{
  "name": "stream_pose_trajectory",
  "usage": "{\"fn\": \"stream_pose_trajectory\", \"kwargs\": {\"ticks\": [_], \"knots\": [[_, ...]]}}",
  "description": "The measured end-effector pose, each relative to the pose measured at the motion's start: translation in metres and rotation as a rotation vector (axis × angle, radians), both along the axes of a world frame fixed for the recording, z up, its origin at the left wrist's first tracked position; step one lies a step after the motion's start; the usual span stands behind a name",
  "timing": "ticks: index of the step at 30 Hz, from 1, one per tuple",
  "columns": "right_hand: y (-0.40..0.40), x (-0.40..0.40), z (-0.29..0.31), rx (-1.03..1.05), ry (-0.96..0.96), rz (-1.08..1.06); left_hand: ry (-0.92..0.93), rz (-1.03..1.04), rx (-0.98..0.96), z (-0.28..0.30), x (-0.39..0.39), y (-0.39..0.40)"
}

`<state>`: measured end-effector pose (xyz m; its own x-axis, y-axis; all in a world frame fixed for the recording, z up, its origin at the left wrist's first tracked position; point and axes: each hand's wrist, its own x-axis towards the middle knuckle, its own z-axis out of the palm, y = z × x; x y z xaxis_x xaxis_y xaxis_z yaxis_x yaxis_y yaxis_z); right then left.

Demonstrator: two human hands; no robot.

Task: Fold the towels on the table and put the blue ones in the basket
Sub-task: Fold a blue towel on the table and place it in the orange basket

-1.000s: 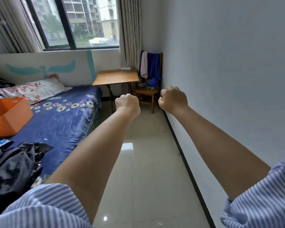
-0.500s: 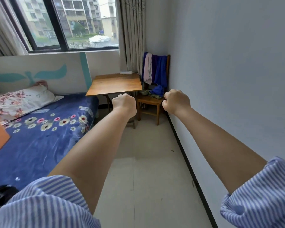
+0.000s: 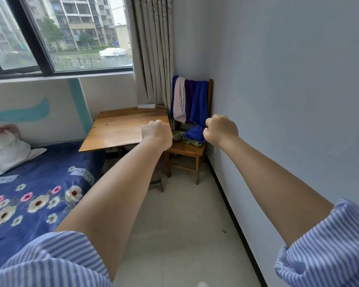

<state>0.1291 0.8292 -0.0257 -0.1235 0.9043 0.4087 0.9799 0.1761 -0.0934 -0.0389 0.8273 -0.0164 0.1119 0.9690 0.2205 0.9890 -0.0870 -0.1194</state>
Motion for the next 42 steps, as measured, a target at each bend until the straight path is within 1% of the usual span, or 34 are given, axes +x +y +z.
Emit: {"fn": "stream_pose_trajectory", "kwargs": {"ticks": [7, 12, 19, 25, 29, 35, 40, 42], "knots": [[0.19, 0.021, 0.014, -0.042, -0.006, 0.006, 0.001, 0.07, -0.027, 0.007, 0.017, 0.183], [0.307, 0.027, 0.017, -0.072, -0.004, -0.022, -0.008, 0.068, -0.028, 0.009, 0.019, 0.3], [0.473, 0.023, 0.004, -0.087, 0.021, -0.071, 0.014, -0.002, -0.002, 0.009, 0.005, 0.472], [0.608, 0.03, -0.002, -0.117, 0.068, -0.183, 0.021, -0.081, -0.025, 0.017, 0.003, 0.623], [0.677, 0.043, -0.009, -0.152, 0.052, -0.248, 0.007, -0.078, -0.075, 0.014, 0.008, 0.702], [0.772, 0.071, -0.027, -0.172, 0.108, -0.296, -0.04, -0.069, -0.15, 0.0, 0.029, 0.809], [0.868, 0.105, -0.038, -0.209, 0.151, -0.302, -0.059, -0.118, -0.195, -0.012, 0.067, 0.905], [0.906, 0.122, -0.042, -0.223, 0.119, -0.303, -0.09, -0.152, -0.211, -0.018, 0.09, 0.944]]}}
